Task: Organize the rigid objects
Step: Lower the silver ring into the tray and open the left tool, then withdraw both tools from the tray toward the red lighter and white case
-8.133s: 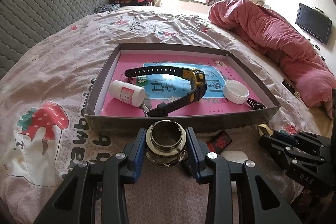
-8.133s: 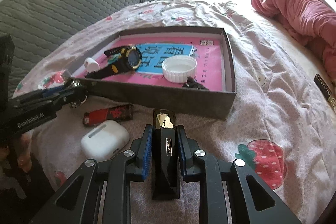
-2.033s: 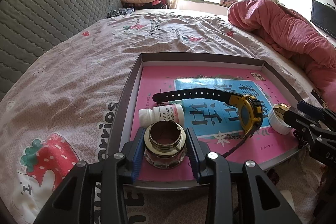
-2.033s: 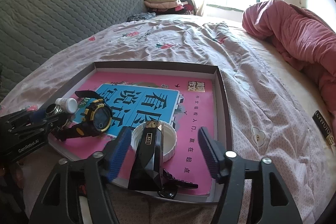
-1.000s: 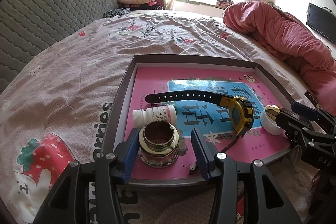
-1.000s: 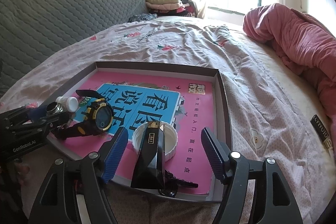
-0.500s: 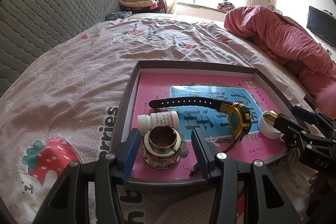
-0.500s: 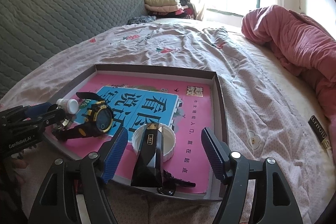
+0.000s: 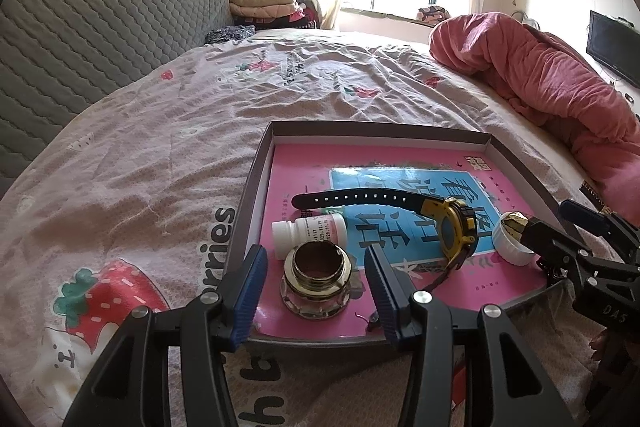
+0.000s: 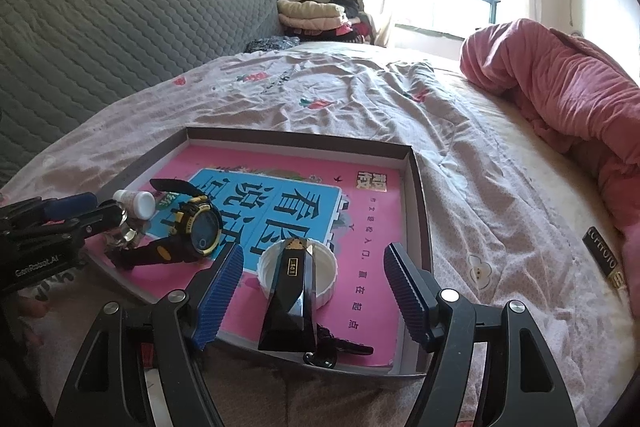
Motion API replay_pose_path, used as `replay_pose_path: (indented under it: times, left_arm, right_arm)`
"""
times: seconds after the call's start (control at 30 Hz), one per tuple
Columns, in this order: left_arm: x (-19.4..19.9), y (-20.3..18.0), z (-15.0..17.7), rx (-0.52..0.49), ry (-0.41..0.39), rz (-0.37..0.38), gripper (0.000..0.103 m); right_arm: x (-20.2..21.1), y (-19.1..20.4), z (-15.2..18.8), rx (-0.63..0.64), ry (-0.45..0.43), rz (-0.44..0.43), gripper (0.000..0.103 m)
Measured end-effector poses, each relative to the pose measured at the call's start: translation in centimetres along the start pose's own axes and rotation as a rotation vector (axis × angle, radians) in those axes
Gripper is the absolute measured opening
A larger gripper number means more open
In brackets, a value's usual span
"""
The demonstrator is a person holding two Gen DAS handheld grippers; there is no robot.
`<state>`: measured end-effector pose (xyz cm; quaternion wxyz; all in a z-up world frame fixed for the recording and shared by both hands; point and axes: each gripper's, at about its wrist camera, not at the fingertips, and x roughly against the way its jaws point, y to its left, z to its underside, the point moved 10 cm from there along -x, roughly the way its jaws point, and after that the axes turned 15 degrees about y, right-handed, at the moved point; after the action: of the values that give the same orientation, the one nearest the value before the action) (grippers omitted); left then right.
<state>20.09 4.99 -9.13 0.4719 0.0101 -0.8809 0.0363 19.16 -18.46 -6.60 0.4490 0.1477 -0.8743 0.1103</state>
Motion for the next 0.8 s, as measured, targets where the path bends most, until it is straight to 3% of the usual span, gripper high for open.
replay_pose_path:
  times: [0.8]
  left_arm:
    - [3.5, -0.6, 2.0, -0.014, -0.039, -0.011, 0.05]
  right_arm:
    - [4.2, 2.8, 2.3, 0.05, -0.031, -0.022, 0.076]
